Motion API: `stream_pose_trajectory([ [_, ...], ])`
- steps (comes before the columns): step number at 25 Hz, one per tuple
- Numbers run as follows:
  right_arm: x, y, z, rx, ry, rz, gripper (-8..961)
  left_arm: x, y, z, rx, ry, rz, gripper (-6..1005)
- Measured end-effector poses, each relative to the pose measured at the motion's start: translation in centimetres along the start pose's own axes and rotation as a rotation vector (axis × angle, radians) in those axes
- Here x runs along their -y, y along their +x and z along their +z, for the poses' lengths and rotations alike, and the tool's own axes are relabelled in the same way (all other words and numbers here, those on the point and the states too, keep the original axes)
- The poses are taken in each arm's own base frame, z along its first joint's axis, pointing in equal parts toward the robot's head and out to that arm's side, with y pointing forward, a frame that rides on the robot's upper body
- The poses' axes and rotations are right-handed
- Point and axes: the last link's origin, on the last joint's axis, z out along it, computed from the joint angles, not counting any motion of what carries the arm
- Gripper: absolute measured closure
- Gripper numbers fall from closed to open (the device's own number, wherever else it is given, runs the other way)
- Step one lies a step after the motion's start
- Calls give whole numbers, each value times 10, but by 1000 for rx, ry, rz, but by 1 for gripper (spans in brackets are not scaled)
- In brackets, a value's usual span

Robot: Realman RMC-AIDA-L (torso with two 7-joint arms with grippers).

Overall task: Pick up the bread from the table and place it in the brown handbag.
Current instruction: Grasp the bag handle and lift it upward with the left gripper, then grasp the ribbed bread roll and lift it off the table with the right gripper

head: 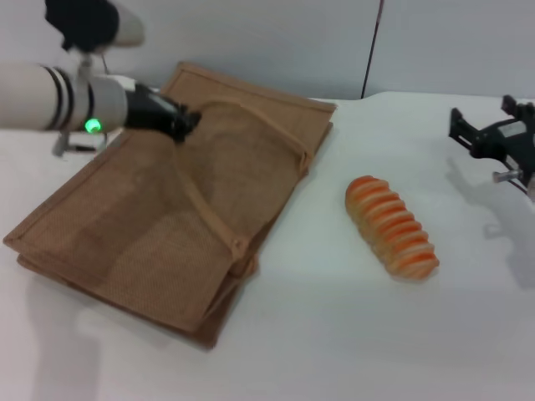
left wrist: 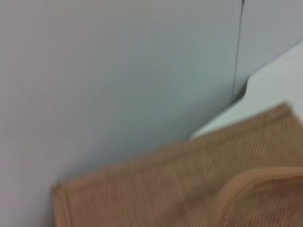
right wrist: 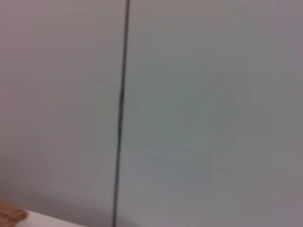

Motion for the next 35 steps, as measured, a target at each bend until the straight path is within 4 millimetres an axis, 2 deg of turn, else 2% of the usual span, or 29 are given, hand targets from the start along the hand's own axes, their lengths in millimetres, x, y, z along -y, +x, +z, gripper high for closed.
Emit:
stream_pose_trajectory([
  [5, -20, -6, 7, -57, -58, -5, 89, 11, 31, -39, -58, 15, -5, 875],
  [8, -33, -13, 13, -126, -106, -38, 89, 11, 39, -53, -30, 37, 35, 875],
  [11, -42, -30, 14, -189, -146, -70, 84, 7, 47, -64, -4, 39, 61, 875],
  [14, -44, -53, 5, -234, -162, -103, 82, 1, 55, -71, -7, 23, 88, 875],
  [18, -45, -83, -15, -297, -143, -183, 80, -3, 63, -79, -24, 19, 108, 876],
  [23, -54, -98, -28, -385, -155, -206, 80, -3, 72, -90, -44, 38, 124, 876],
  [30, -77, -104, -46, -529, -296, -207, 80, -5, 74, -94, -29, 35, 145, 876],
  [35, -73, -93, -50, -613, -392, -156, 81, -8, 77, -97, -30, 28, 154, 876],
])
